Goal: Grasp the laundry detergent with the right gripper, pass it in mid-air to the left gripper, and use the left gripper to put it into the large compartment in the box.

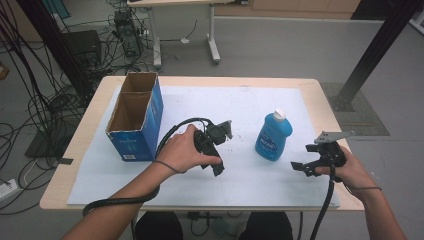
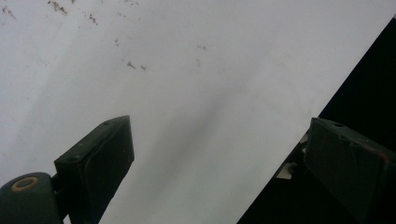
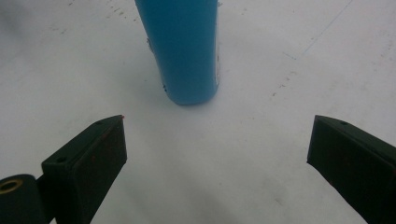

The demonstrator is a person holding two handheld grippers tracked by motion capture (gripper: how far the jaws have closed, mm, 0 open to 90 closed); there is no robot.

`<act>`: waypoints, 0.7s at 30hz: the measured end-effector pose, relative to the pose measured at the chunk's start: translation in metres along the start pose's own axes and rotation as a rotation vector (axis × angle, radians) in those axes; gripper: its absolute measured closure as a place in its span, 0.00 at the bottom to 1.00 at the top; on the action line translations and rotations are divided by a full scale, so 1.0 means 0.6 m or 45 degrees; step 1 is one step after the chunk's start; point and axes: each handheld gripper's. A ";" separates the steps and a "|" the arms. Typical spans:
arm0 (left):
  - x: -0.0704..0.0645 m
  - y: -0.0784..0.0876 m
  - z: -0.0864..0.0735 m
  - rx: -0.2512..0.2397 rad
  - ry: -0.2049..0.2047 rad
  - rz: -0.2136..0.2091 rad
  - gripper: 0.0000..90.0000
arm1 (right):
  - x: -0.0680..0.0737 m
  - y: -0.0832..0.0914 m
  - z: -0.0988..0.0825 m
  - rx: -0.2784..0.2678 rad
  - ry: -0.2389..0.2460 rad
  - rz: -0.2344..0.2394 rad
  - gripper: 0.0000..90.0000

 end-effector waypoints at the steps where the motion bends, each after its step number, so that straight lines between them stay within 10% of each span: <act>1: 0.000 0.000 0.000 -0.002 0.001 0.000 0.10 | 0.001 -0.001 -0.001 -0.003 -0.001 -0.002 0.05; 21: -0.005 0.005 0.000 -0.011 -0.001 0.001 0.10 | 0.006 -0.017 -0.016 -0.058 0.009 0.013 0.06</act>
Point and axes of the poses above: each handheld gripper's, and its own axes: y roughly backward along the jaws, z roughly out of its top, x roughly to its left, and after that the axes turned 3 degrees about x, right-handed
